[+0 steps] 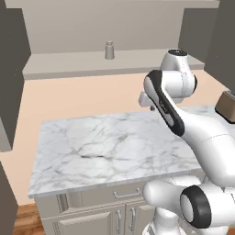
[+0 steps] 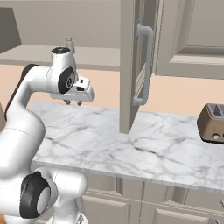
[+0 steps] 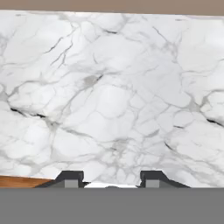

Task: Retrieve the shaker from the cabinet and place it next the steak on a plate on the dining table.

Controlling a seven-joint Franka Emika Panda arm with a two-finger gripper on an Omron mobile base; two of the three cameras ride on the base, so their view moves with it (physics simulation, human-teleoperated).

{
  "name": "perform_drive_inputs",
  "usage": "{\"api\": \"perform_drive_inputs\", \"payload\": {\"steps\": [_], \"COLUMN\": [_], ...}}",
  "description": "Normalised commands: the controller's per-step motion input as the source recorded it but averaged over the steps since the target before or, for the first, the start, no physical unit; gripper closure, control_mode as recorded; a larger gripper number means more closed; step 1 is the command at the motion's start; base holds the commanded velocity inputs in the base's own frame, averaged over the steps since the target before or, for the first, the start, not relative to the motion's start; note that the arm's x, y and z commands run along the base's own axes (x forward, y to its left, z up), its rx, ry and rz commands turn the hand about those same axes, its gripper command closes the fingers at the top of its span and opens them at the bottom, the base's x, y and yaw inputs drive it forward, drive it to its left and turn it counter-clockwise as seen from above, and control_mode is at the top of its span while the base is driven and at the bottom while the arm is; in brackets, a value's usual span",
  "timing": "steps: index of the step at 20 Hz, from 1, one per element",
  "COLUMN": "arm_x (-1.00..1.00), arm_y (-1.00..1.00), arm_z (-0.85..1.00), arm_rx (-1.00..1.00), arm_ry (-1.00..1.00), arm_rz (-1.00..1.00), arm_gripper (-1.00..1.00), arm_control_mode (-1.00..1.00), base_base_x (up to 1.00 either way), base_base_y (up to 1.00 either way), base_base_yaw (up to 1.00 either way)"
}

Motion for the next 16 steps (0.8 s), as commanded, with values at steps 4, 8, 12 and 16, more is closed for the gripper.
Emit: {"api": "perform_drive_inputs", "payload": {"steps": [4,8,12,16], "arm_x": [-0.3,-0.69,-0.51,-0.36], "arm_y": [0.0,0.08,0.02,0.0], "arm_z": [0.0,0.15,0.61,0.69], "arm_rx": [-0.01,-0.05,-0.03,-0.01], "arm_ry": [-0.12,-0.41,-0.4,-0.3], "arm_rz": [0.0,0.0,0.0,0.02], "arm_gripper": [-1.0,-1.0,-1.0,-1.0], "arm_control_mode": [-1.0,-1.0,-1.0,-1.0], "base_base_x": [0.0,0.0,0.0,0.0], "base_base_y": [0.0,0.0,0.0,0.0], "base_base_yaw": [0.0,0.0,0.0,0.0]}}
